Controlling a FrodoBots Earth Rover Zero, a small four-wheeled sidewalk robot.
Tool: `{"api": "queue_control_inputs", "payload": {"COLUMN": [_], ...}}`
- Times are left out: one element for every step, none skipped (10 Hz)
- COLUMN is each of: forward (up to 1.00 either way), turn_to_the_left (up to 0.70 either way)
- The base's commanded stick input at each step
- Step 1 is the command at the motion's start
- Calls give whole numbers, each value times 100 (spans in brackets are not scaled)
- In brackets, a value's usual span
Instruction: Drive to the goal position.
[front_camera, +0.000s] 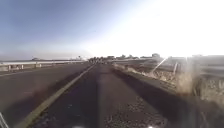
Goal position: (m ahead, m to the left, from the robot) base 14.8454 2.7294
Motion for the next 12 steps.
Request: {"api": "queue_control_inputs", "payload": {"forward": [50,50,50,50,50,50,50,50,50,50,50,50], "turn_to_the_left": [0,0,0,0,0,0,0,0,0,0,0,0]}}
